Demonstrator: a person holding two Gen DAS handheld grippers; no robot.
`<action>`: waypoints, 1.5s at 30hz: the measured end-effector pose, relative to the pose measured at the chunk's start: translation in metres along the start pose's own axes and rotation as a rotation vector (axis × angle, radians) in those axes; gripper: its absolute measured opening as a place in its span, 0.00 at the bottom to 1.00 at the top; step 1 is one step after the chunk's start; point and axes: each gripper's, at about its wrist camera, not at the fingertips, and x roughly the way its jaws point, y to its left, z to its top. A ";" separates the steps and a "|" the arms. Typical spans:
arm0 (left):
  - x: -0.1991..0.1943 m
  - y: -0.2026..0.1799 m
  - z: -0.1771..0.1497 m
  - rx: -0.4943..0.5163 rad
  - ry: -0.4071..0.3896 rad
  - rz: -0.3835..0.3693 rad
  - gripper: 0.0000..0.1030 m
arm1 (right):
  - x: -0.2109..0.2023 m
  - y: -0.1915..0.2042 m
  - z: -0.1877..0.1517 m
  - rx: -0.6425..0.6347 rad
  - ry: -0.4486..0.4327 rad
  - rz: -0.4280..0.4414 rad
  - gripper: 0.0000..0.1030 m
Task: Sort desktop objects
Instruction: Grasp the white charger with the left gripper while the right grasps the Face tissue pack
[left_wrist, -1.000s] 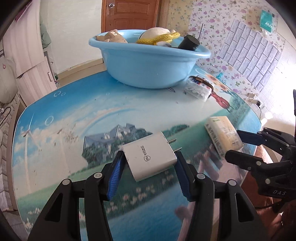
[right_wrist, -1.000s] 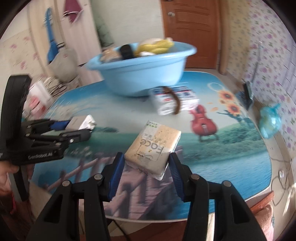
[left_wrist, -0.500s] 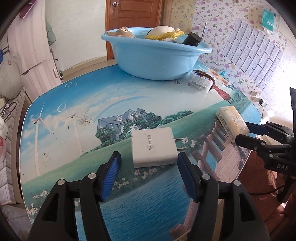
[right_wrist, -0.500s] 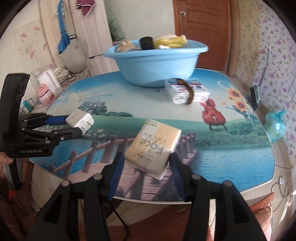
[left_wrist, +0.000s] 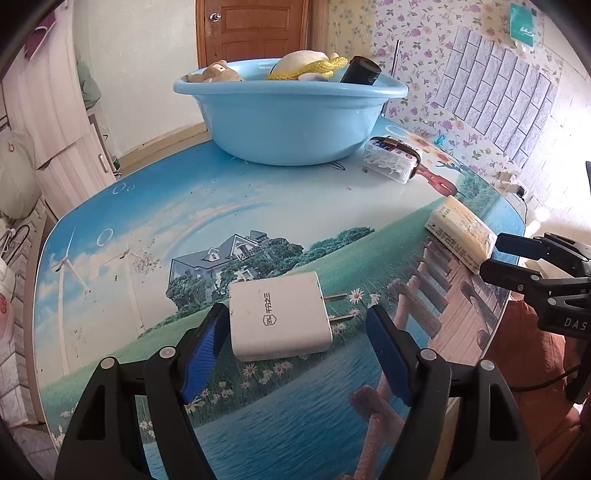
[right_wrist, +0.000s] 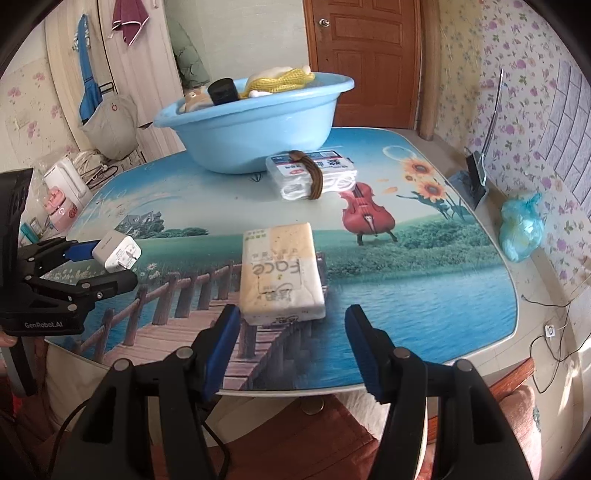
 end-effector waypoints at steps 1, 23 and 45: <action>-0.001 0.000 0.000 0.002 -0.006 0.005 0.60 | 0.000 0.000 0.000 -0.001 -0.002 -0.002 0.57; -0.015 0.013 0.004 -0.046 -0.036 -0.007 0.59 | 0.005 0.012 0.002 -0.016 -0.025 -0.004 0.51; 0.002 0.011 0.005 -0.004 -0.020 0.017 0.57 | 0.004 0.012 0.004 -0.014 -0.030 0.023 0.44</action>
